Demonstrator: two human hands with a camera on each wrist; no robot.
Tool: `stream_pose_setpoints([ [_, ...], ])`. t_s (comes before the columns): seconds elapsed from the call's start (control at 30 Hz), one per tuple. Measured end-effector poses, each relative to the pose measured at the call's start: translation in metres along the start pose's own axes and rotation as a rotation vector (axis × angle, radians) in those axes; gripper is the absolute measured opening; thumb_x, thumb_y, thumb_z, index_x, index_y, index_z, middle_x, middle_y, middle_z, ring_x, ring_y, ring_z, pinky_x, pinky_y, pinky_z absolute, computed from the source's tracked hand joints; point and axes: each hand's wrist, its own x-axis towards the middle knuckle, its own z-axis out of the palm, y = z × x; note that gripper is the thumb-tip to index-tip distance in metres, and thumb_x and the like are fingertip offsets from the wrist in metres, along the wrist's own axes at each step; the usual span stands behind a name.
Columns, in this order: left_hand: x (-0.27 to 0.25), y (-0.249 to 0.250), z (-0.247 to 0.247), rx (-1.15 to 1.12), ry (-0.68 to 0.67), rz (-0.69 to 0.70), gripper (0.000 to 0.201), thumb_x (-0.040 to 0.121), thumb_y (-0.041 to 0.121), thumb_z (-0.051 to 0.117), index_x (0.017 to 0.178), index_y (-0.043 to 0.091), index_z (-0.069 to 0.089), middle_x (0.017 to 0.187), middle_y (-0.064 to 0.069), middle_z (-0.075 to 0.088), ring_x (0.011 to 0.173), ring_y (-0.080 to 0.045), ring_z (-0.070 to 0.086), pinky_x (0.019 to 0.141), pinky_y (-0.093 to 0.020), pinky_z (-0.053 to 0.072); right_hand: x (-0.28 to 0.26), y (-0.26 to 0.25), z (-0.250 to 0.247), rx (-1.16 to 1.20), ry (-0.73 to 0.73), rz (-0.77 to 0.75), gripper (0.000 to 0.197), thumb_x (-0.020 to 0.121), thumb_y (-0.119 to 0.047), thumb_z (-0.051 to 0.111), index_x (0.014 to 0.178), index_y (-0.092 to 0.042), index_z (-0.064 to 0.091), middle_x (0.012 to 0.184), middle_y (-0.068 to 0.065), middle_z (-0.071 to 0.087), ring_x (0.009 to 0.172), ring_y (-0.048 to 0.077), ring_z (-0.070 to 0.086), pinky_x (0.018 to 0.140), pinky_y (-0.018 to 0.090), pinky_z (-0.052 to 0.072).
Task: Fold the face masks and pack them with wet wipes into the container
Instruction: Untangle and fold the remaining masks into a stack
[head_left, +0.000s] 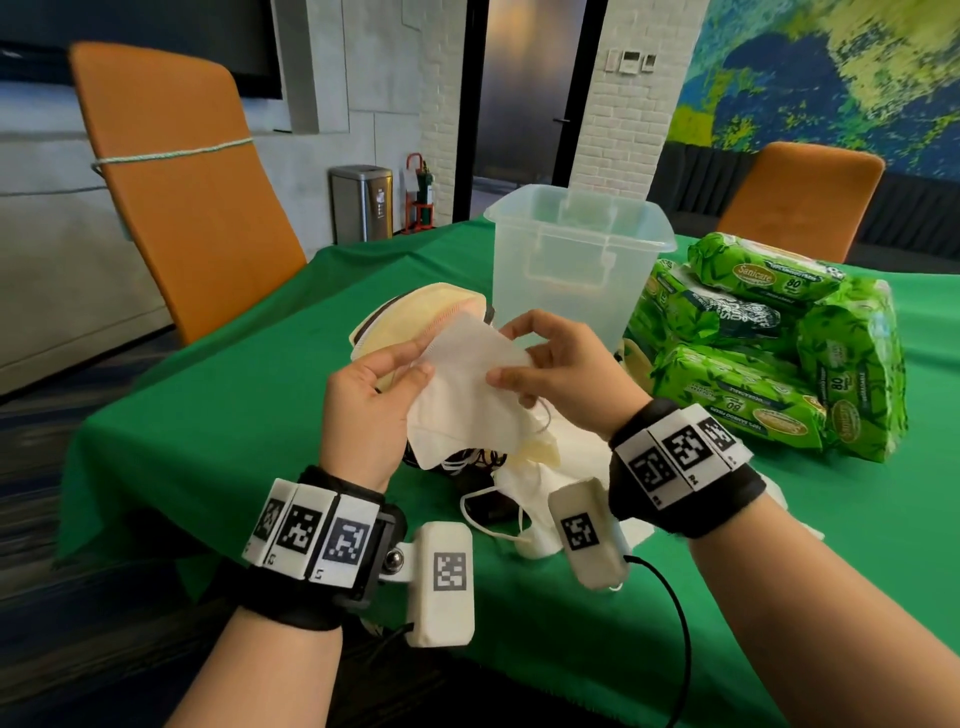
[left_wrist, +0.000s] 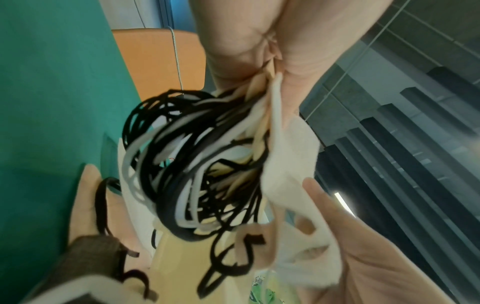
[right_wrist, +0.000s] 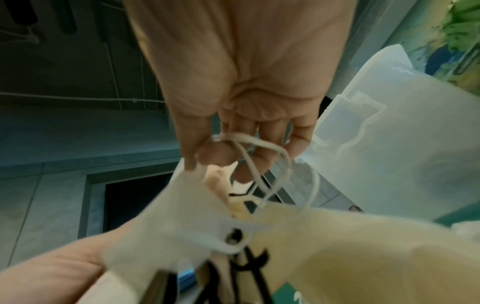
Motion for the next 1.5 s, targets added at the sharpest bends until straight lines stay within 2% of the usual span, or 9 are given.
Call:
stream_pose_setpoints([
  [0.2, 0.002, 0.003, -0.005, -0.015, 0.036, 0.060, 0.028, 0.085, -0.001, 0.062, 0.086, 0.028, 0.065, 0.091, 0.015, 0.065, 0.080, 0.015, 0.061, 0.076, -0.005, 0.046, -0.004, 0.011, -0.017, -0.222, -0.111, 0.138, 0.029, 0.075, -0.023, 0.075, 0.079, 0.003, 0.063, 0.044, -0.002, 0.054, 0.040, 0.013, 0.048, 0.051, 0.020, 0.043],
  [0.37, -0.001, 0.003, 0.000, -0.003, -0.014, 0.049, 0.029, 0.084, -0.003, 0.062, 0.086, 0.026, 0.068, 0.090, 0.017, 0.067, 0.085, 0.011, 0.062, 0.079, -0.008, 0.047, 0.003, 0.001, -0.015, -0.268, 0.131, -0.062, 0.035, 0.075, -0.057, 0.060, 0.095, -0.028, 0.063, 0.097, 0.001, 0.061, 0.089, 0.014, 0.057, 0.081, 0.031, 0.047],
  [0.53, -0.003, 0.004, 0.003, 0.014, -0.068, 0.054, 0.032, 0.083, -0.003, 0.062, 0.089, 0.027, 0.069, 0.098, 0.007, 0.069, 0.094, -0.003, 0.064, 0.089, -0.018, 0.050, 0.007, -0.015, 0.002, -0.327, 0.136, -0.205, 0.020, 0.070, -0.031, 0.077, 0.078, -0.021, 0.063, 0.076, -0.011, 0.057, 0.078, 0.013, 0.053, 0.079, 0.035, 0.043],
  [0.7, -0.004, 0.002, 0.000, 0.015, -0.088, 0.066, 0.031, 0.084, 0.001, 0.063, 0.099, 0.028, 0.067, 0.110, 0.005, 0.067, 0.110, -0.014, 0.061, 0.099, -0.037, 0.047, 0.012, -0.014, 0.005, -0.078, 0.098, -0.106, 0.023, 0.071, -0.010, 0.077, 0.065, -0.018, 0.056, 0.074, 0.008, 0.063, 0.068, 0.017, 0.055, 0.071, 0.032, 0.048],
  [0.9, -0.004, 0.002, 0.004, -0.114, -0.108, -0.015, 0.030, 0.088, -0.001, 0.057, 0.097, 0.026, 0.065, 0.091, 0.005, 0.069, 0.079, -0.006, 0.067, 0.058, -0.023, 0.055, 0.018, -0.012, -0.002, 0.280, 0.139, -0.083, 0.024, 0.072, 0.008, 0.069, 0.067, -0.007, 0.051, 0.068, 0.012, 0.056, 0.056, 0.006, 0.056, 0.056, 0.014, 0.048],
  [1.07, -0.007, 0.005, 0.006, -0.049, -0.136, 0.033, 0.037, 0.083, -0.004, 0.061, 0.100, 0.029, 0.065, 0.105, 0.000, 0.069, 0.100, -0.021, 0.065, 0.091, -0.040, 0.051, 0.025, -0.008, 0.003, 0.115, 0.153, -0.073, 0.029, 0.063, -0.009, 0.082, 0.076, -0.020, 0.058, 0.056, -0.004, 0.055, 0.051, 0.009, 0.047, 0.057, 0.026, 0.041],
  [1.2, -0.006, 0.006, 0.005, -0.018, -0.147, 0.034, 0.045, 0.081, -0.009, 0.061, 0.101, 0.031, 0.064, 0.108, 0.001, 0.068, 0.099, -0.017, 0.063, 0.097, -0.043, 0.048, 0.027, -0.008, 0.002, 0.038, 0.187, -0.051, 0.031, 0.062, -0.016, 0.084, 0.083, -0.021, 0.061, 0.047, -0.013, 0.049, 0.045, 0.002, 0.041, 0.054, 0.022, 0.035],
  [1.4, -0.004, 0.003, 0.004, -0.016, -0.119, 0.035, 0.048, 0.077, -0.009, 0.066, 0.102, 0.032, 0.065, 0.112, 0.001, 0.067, 0.104, -0.017, 0.063, 0.098, -0.045, 0.048, 0.022, -0.010, 0.003, -0.116, 0.139, 0.003, 0.040, 0.064, -0.025, 0.082, 0.094, -0.015, 0.059, 0.064, -0.005, 0.045, 0.058, 0.009, 0.041, 0.061, 0.027, 0.037],
  [1.5, -0.004, 0.001, 0.002, -0.007, -0.118, 0.059, 0.050, 0.075, -0.007, 0.069, 0.104, 0.034, 0.065, 0.116, 0.002, 0.066, 0.113, -0.018, 0.060, 0.101, -0.046, 0.045, 0.018, -0.009, 0.004, -0.085, 0.147, -0.035, 0.038, 0.065, -0.024, 0.082, 0.085, -0.001, 0.059, 0.071, 0.003, 0.048, 0.065, 0.015, 0.044, 0.064, 0.031, 0.039],
])
